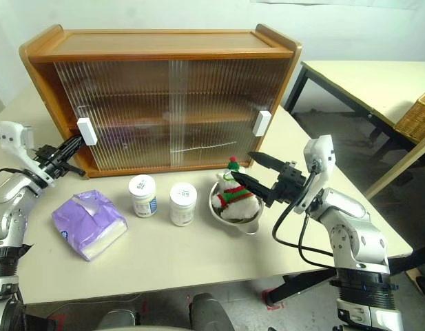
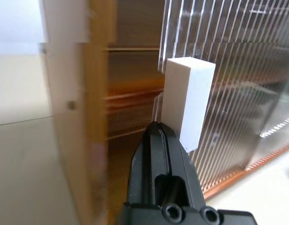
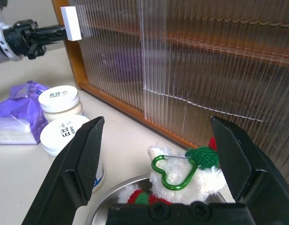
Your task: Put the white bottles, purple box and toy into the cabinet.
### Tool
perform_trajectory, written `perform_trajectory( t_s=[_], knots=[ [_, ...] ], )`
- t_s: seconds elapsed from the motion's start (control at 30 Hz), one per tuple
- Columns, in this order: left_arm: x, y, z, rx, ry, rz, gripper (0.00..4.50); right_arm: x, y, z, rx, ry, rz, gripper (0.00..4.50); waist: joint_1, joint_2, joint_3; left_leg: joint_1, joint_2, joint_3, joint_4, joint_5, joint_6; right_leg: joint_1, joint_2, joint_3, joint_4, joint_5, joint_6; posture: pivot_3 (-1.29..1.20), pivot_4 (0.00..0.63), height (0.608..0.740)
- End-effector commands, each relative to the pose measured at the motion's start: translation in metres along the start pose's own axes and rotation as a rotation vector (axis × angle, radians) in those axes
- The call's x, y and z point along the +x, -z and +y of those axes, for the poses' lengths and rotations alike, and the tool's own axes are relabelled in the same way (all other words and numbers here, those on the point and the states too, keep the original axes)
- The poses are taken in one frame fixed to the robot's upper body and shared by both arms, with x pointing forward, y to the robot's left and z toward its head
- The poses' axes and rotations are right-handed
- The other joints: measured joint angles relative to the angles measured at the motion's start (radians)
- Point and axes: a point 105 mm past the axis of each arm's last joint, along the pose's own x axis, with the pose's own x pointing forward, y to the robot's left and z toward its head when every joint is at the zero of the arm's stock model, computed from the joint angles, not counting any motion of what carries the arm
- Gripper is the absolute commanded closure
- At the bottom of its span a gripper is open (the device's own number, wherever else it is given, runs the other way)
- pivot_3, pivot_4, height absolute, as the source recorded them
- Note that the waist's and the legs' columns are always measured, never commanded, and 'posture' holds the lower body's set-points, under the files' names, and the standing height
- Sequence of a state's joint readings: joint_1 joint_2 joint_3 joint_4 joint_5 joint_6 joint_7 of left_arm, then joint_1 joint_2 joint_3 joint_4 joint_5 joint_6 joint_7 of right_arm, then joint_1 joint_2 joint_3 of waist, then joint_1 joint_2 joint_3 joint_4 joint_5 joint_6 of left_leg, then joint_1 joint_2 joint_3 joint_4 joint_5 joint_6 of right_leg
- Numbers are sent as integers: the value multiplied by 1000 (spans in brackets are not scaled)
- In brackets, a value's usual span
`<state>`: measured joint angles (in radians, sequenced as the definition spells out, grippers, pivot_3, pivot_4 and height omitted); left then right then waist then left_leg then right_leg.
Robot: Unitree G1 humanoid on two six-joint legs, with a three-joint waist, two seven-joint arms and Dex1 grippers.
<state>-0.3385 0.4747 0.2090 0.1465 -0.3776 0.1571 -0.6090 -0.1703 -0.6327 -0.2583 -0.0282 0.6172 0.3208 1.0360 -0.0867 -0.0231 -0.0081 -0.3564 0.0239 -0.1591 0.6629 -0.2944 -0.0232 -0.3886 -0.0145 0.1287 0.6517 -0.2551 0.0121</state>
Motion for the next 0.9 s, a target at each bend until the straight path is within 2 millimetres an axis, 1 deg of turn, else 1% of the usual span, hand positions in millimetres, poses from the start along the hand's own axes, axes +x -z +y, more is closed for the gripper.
perform_trajectory(
  t_s=[0.03, 0.17, 0.23, 0.47, 0.57, 0.67, 0.77, 0.83, 0.9],
  knots=[
    [13, 0, -11, 21, 58, -2, 4471, -2, -1, 1, -10, 11, -13, 0, -1, 0, 0, 0, 0, 0, 0, 0, 0, 0, 0, 0, 0, 0, 0, -248, 0, 740],
    [20, -6, -16, 30, 89, -17, 4471, -3, 0, 1, -9, 14, -13, 0, -7, 0, 0, 0, 0, 0, 0, 0, 1, 0, 0, 0, 0, 0, 0, -255, 0, 740],
    [26, -14, -23, 22, 123, -34, 4471, -4, 0, 1, -9, 15, -13, 0, -10, 0, 0, -1, 0, 0, 0, 0, 1, 0, 0, 0, 0, 0, 1, -258, 0, 740],
    [35, -29, -44, 11, 215, -51, 4471, -5, 1, 2, -8, 22, -13, 0, -19, 0, 0, -3, 0, 0, 2, 0, 1, 0, 0, 0, -1, 0, 2, -264, 0, 740],
    [38, -30, -51, 4, 246, -49, 4471, -5, 1, 2, -10, 25, -13, 0, -25, 0, 0, -4, 0, 0, 2, -1, 1, -1, 0, 0, -1, 0, 3, -272, 0, 740],
    [44, -32, -63, 3, 297, -51, 4471, -5, 1, 2, -11, 28, -14, 0, -28, 0, 0, -4, 0, 0, 3, -1, 2, -1, 0, 0, -1, 0, 3, -282, 0, 740],
    [49, -32, -71, -2, 330, -51, 4471, -5, 1, 3, -11, 31, -14, 0, -32, 0, 0, -7, 0, 0, 6, -2, 3, -2, 0, 0, -1, 1, 5, -284, 0, 740],
    [52, -31, -76, -6, 345, -51, 4471, -5, 1, 3, -12, 32, -15, 0, -35, 0, 0, -8, 0, 0, 7, -2, 3, -2, 0, 0, -2, 1, 6, -290, 0, 740],
    [55, -26, -80, -11, 362, -47, 4471, -5, 0, 4, -13, 35, -17, 0, -37, 0, 0, -9, -1, 0, 9, -2, 4, -2, 0, 0, -2, 2, 7, -290, 0, 740]
  ],
)
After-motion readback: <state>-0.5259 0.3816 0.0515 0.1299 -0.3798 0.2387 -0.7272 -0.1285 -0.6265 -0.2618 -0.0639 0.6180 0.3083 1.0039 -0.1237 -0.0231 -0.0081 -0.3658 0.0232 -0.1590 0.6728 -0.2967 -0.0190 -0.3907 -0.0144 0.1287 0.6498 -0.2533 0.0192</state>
